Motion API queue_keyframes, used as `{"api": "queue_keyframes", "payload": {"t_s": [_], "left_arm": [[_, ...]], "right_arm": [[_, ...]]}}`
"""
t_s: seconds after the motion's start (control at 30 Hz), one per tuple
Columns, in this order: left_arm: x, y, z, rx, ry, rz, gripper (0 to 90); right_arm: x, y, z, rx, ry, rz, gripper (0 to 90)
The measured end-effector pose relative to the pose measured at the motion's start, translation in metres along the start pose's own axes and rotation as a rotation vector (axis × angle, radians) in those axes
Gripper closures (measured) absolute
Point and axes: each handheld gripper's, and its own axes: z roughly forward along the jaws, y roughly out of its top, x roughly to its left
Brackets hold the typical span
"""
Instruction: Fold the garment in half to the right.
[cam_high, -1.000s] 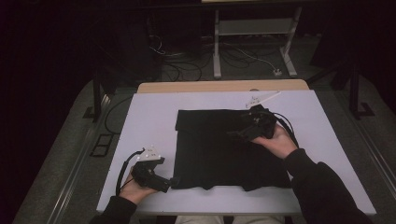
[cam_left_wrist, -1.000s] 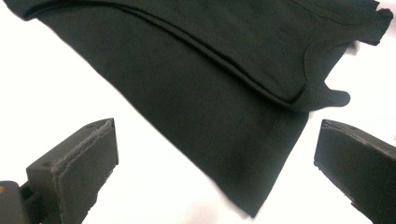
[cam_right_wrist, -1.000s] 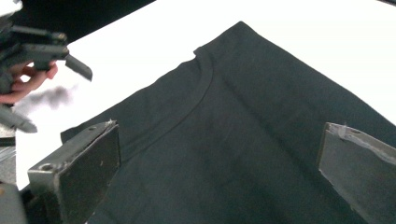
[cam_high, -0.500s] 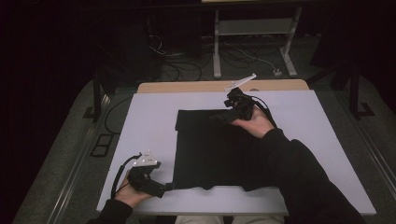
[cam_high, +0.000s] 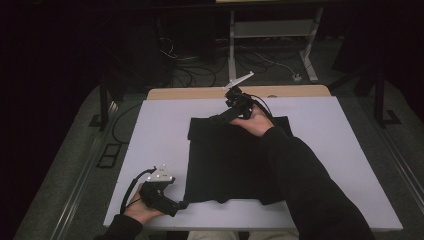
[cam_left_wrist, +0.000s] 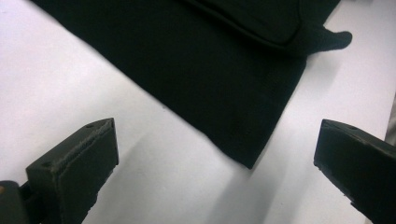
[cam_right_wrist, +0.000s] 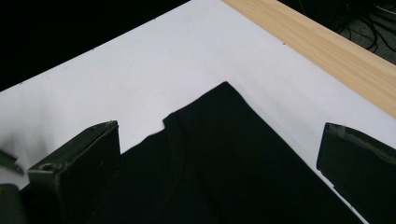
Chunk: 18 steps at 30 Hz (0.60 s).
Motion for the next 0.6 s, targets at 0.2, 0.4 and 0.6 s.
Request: {"api": "queue_keyframes", "payload": {"t_s": [0.2, 0.4, 0.6], "left_arm": [[0.001, 0.000, 0.002, 0.029, -0.026, 0.037, 0.0], [-0.001, 0.000, 0.006, 0.044, -0.036, 0.055, 0.0], [-0.004, 0.002, 0.009, 0.049, -0.050, 0.077, 0.0]], "right_arm": [[0.002, 0.010, 0.023, 0.005, 0.010, 0.012, 0.0], [0.008, 0.017, 0.046, 0.030, 0.020, 0.000, 0.0], [0.010, 0.023, 0.070, 0.047, 0.010, 0.015, 0.0]]}}
